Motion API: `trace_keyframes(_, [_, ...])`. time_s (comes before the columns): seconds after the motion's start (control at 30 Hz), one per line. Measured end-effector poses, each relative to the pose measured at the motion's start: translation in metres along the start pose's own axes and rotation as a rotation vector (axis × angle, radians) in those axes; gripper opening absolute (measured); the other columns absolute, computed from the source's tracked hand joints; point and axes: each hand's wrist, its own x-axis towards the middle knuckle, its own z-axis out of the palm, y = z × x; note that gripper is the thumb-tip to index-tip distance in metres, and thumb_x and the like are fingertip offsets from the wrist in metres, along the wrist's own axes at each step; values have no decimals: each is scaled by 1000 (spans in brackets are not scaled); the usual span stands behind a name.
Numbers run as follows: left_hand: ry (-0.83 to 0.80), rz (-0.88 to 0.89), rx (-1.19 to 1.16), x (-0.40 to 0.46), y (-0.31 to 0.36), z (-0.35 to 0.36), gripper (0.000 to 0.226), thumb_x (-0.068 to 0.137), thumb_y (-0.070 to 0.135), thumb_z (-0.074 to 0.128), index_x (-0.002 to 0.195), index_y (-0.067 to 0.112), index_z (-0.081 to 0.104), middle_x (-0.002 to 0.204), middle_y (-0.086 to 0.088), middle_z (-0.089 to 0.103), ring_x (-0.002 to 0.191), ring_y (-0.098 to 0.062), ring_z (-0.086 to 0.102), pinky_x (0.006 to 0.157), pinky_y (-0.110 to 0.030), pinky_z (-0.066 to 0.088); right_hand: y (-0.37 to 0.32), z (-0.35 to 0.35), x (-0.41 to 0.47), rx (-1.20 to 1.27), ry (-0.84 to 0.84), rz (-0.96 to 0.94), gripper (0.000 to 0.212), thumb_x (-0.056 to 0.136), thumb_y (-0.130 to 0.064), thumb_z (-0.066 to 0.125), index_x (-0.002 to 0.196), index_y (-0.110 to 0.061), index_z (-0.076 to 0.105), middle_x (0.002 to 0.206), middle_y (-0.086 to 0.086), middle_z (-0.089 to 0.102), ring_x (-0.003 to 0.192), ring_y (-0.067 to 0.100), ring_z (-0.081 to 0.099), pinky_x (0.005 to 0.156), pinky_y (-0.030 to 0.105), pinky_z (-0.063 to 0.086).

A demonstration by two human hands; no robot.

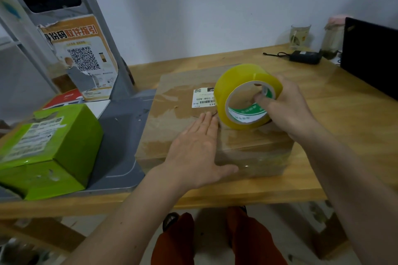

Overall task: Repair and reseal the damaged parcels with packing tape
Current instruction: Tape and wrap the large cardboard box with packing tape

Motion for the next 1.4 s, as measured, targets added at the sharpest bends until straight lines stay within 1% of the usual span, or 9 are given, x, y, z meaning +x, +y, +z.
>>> trace_keyframes(0.1, [-26,-15,11,0,1,-2,108,85,73,45,155,10,-9,163,-5,-15,150,-14,-14,116,-26,-8,3,-18,5,-42,12,-7,18,90,-9,61,105,-19,58,94,2,62,88,18,59,73,33,48])
trace_keyframes(0.23, [-79,-30,20,0,2,-3,109,85,74,44,154,10,-12,162,-5,-17,149,-14,-15,114,-25,-10,9,-59,5,-119,120,-19,25,86,2,62,101,-18,60,80,-3,61,74,12,60,72,30,46])
trace_keyframes(0.37, [-108,-47,28,1,4,-4,111,84,75,44,154,11,-12,162,-4,-18,149,-14,-15,115,-26,-8,35,-90,4,-289,185,51,40,83,10,59,117,-12,61,99,11,61,92,30,61,78,42,52])
trace_keyframes(0.5, [-102,-66,13,3,8,-4,114,81,76,49,155,14,-12,162,-2,-17,149,-14,-15,114,-26,-8,77,-77,-11,-140,161,211,41,85,7,61,121,-11,57,104,14,61,100,34,59,82,42,48])
trace_keyframes(0.77, [-114,91,-52,20,36,-8,115,78,76,54,155,25,-14,161,7,-21,147,-8,-19,114,-26,-13,91,-69,-21,-40,161,189,34,86,4,59,102,-26,58,99,14,65,97,34,61,86,50,49])
trace_keyframes(0.97, [-156,208,-84,58,79,-9,115,80,72,57,155,18,-11,162,3,-19,148,-11,-16,112,-26,-11,93,-70,-24,-64,158,151,31,88,3,57,101,-26,58,94,10,65,92,30,61,78,41,49])
trace_keyframes(1.1, [-172,251,-96,72,83,-8,112,82,71,55,155,15,-9,163,2,-17,149,-11,-15,116,-26,-8,91,-72,-25,-52,125,138,34,87,4,57,88,-30,57,88,4,64,90,30,62,78,43,50])
trace_keyframes(1.27, [-111,61,-13,61,41,-1,121,71,87,44,155,18,-12,162,0,-20,148,-15,-18,120,-33,-10,94,-73,-26,-26,72,167,29,90,-2,56,89,-31,55,92,9,64,91,29,61,76,42,49])
trace_keyframes(1.4, [-142,-118,-6,44,16,-2,131,56,97,36,154,27,-14,161,-2,-24,147,-20,-24,121,-49,-7,94,-64,-23,-5,98,234,24,90,-8,60,113,-16,56,97,7,60,92,27,56,65,31,43])
